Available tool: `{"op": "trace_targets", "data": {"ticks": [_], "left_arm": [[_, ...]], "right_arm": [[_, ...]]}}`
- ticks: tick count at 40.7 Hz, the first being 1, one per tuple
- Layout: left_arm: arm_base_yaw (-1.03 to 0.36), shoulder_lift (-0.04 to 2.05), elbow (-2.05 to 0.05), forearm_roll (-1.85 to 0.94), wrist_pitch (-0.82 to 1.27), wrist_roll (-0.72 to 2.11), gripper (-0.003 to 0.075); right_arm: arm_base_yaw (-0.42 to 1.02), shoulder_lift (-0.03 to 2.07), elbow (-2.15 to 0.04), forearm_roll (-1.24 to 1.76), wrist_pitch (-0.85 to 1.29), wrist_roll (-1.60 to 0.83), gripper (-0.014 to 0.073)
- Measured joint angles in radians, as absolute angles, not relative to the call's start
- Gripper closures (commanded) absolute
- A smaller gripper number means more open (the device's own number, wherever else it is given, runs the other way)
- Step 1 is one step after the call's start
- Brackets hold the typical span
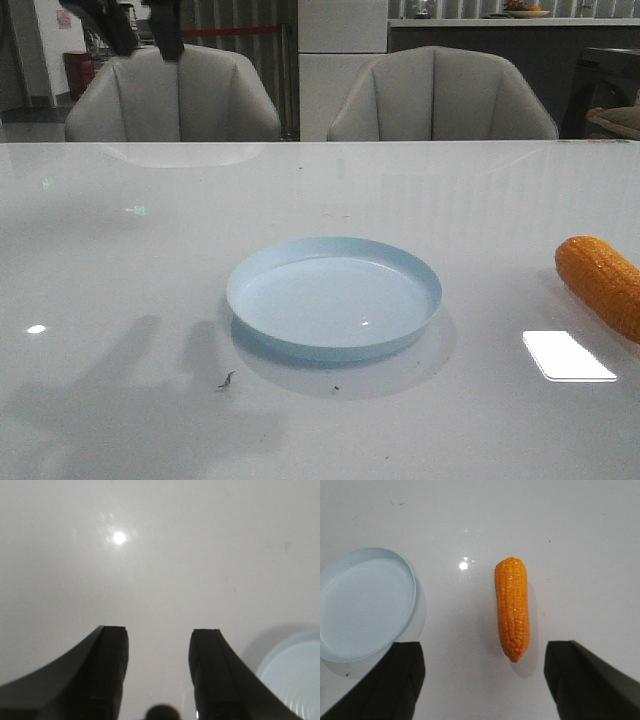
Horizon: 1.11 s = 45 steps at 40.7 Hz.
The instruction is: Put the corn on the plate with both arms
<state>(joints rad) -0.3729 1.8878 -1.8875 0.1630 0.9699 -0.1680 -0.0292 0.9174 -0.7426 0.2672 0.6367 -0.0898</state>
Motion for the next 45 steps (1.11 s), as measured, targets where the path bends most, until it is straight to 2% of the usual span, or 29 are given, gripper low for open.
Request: {"op": "trace_targets", "data": {"ticks": [7, 12, 15, 25, 32, 38, 45], "left_arm": [[-0.309, 1.723, -1.884, 0.233, 0.905, -0.172, 0.0366], [-0.249, 1.600, -1.799, 0.266, 0.859, -0.172, 0.0384], [-0.204, 1.522, -1.696, 0.273, 0.811, -0.172, 0.0420], [-0.097, 1.178, -1.124, 0.279, 0.542, -0.172, 0.0556], [-0.089, 0.970, -0.832, 0.279, 0.466, -0.172, 0.0563], [-0.089, 0.862, -0.707, 0.285, 0.465, -0.172, 0.0563], [-0.089, 0.821, -0.684, 0.304, 0.505, -0.172, 0.0562]], "right_arm": [[-0.029, 0.917, -0.743, 0.267, 0.637, -0.090, -0.0009], [-0.029, 0.917, -0.743, 0.267, 0.637, -0.090, -0.0009], [-0.029, 0.917, -0.743, 0.267, 0.637, -0.090, -0.0009], [-0.029, 0.936, -0.743, 0.267, 0.646, -0.090, -0.0009], [-0.029, 1.022, -0.753, 0.255, 0.650, -0.090, -0.0009], [-0.029, 1.125, -0.818, 0.243, 0.645, -0.090, -0.0009], [-0.029, 1.288, -0.945, 0.230, 0.671, -0.122, -0.0009]]}}
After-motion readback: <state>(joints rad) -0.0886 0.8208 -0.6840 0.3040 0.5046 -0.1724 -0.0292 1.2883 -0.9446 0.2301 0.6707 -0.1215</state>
